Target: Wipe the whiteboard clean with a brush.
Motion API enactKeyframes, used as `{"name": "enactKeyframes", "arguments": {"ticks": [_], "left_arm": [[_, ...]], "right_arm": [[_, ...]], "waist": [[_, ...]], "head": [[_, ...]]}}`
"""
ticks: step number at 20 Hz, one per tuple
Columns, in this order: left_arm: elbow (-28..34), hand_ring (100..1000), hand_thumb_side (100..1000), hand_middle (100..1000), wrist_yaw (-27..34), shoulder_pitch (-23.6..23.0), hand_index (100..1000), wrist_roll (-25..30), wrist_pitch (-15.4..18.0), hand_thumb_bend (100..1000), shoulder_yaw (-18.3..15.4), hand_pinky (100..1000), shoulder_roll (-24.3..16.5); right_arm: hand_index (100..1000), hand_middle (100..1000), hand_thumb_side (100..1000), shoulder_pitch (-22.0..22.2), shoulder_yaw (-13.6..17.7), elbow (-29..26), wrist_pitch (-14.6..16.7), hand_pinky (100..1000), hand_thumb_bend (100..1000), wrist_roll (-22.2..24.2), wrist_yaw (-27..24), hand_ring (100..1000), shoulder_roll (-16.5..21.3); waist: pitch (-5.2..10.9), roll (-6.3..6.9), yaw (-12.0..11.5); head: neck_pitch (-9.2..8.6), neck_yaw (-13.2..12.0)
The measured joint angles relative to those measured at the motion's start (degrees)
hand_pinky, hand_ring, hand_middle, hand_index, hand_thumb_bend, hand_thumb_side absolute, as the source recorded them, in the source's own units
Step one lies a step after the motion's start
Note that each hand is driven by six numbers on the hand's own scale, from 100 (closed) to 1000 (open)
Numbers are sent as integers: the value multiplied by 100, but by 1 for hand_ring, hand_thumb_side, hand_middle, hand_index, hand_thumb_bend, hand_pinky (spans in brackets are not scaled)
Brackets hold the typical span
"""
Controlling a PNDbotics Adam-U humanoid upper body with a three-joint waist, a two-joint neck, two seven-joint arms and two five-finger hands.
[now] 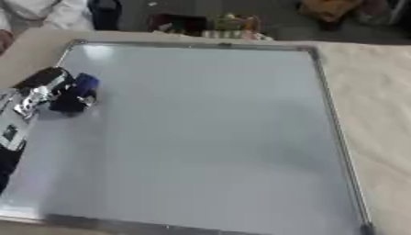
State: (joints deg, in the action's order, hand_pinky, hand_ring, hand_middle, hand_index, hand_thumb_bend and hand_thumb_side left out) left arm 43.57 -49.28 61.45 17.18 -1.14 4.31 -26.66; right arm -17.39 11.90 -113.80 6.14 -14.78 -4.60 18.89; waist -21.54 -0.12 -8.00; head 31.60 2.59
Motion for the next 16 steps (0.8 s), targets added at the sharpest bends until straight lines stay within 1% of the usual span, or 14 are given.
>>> {"name": "enactKeyframes", "arguments": {"ticks": [4, 7, 12, 16], "left_arm": [[-19, 539, 419, 340, -16, 20, 233, 10, 16, 153, 0, 570, 4], [-44, 518, 420, 316, -72, 41, 231, 20, 39, 171, 0, 564, 10], [-116, 487, 417, 282, -211, 92, 238, 10, 49, 178, 0, 547, 53], [-184, 481, 413, 276, -327, 150, 241, 17, 90, 191, 2, 541, 104]], "right_arm": [[884, 686, 979, 0, 0, 0, -1, 925, 222, 1, 0, 941, 0], [884, 686, 975, 0, 0, 0, -1, 925, 222, 1, 0, 941, -1], [885, 685, 973, 0, 0, 0, -1, 926, 225, 1, 0, 942, -3], [886, 685, 969, 0, -1, 0, -2, 927, 225, 2, 0, 943, -4]], "waist": [[0, -6, 4], [0, -6, 13], [-1, -1, 22], [-5, 5, 30]], "head": [[0, -15], [-4, -25], [-8, -43], [-8, -47]]}}
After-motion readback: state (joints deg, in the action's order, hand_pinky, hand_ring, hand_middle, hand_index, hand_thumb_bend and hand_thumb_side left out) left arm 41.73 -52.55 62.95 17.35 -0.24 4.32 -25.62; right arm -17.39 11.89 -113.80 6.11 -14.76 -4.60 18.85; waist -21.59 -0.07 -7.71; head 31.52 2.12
